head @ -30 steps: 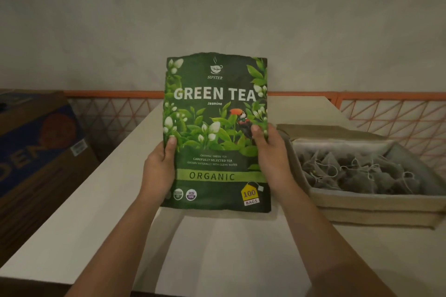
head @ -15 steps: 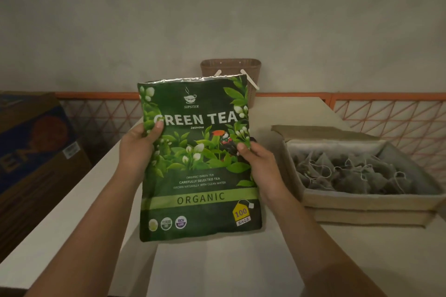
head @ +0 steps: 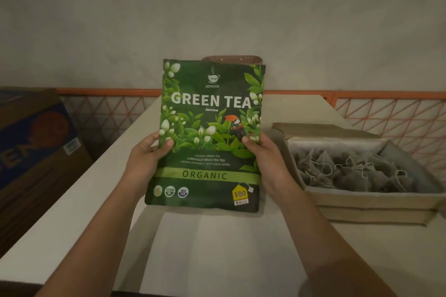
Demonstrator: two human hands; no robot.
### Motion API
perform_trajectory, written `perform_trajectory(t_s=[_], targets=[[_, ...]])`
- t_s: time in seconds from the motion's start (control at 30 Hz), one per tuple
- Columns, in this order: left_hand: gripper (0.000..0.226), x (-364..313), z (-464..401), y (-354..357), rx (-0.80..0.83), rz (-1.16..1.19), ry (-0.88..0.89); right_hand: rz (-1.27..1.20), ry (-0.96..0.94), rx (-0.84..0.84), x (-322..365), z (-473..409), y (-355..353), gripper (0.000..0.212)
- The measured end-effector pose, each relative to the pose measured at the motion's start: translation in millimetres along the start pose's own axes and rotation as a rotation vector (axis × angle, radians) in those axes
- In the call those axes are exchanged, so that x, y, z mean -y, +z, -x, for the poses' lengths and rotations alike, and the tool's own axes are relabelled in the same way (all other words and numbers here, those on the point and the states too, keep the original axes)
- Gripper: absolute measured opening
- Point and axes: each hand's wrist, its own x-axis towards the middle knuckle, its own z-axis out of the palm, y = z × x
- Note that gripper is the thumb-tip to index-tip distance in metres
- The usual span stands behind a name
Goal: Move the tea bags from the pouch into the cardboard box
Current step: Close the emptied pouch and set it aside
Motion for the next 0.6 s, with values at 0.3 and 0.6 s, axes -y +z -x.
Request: perform_trajectory(t_s=[0.3,0.6], targets=[[0.028,0,-3,1,-0.095,-0.048,-0.086,0.079,0.077,-0.079,-13,3,7,0.027],[0.016,-4,-1,-8,-0.107,-0.083,-0.004,-0.013,0.082,-0.006,-7,1,12,0.022]])
